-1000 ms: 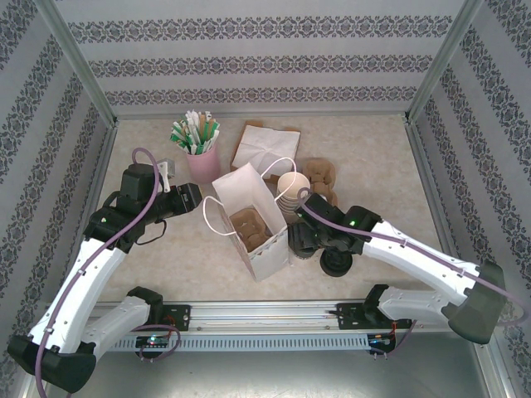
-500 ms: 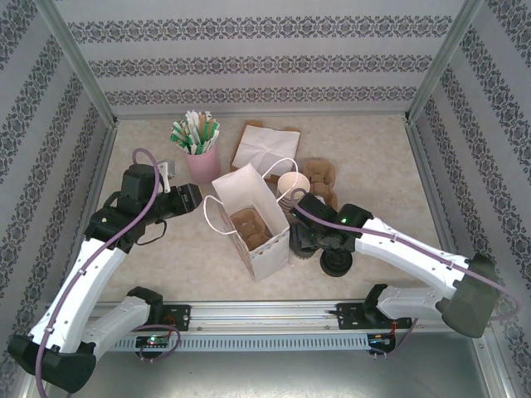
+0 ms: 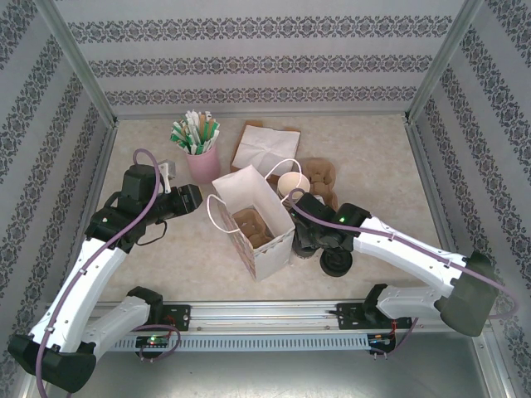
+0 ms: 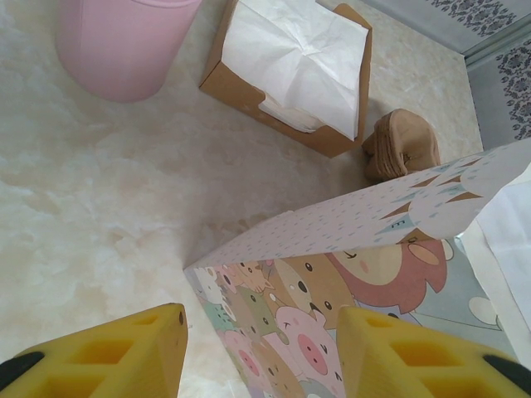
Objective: Pack the takeout coffee
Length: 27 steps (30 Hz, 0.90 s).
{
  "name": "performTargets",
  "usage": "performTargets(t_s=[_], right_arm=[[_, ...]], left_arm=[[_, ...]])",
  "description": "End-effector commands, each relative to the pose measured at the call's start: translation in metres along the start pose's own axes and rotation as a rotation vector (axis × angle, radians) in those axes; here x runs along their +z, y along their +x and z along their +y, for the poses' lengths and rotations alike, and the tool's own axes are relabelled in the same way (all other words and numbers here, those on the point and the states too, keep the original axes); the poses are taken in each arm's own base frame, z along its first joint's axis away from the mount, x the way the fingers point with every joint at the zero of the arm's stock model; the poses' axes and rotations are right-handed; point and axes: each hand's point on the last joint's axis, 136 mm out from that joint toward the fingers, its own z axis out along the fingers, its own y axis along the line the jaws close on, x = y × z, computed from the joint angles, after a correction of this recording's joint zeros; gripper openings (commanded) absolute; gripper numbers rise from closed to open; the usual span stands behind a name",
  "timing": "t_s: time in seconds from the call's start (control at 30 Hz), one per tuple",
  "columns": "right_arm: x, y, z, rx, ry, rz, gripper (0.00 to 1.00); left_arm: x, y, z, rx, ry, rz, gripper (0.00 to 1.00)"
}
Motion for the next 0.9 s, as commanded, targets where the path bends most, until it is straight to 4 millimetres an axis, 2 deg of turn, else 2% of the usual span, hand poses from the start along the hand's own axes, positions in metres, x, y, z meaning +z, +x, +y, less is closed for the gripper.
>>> performTargets(t_s=[0.0,0.3,0.6,0.87], right_arm=[[-0.0031,0.0043,-0.0197,-0.004,0.073,0.015,0.69],[-0.0056,0.0109,-0.0296,0.019,0.087,0.033,0.71],[-0.0070,0.0043,-0.0234,0.021,0.067,0.027,0.77],[-0.0039,0.0044,-0.0238,0.018,0.077,0.038,0.79]], left_arm=[[0.0032,-0.0006,-0.0024,-0.003,0.016,-0.002,0.52],[0.0044,0.0002,-0.0020,-0.004,0.016,0.002,0.52],[0.0033,0.0003,-0.0023,-0.006,0.017,0.002,0.52],[0.0033,-0.0006,-0.0034,-0.007,0.021,0.000,0.52]])
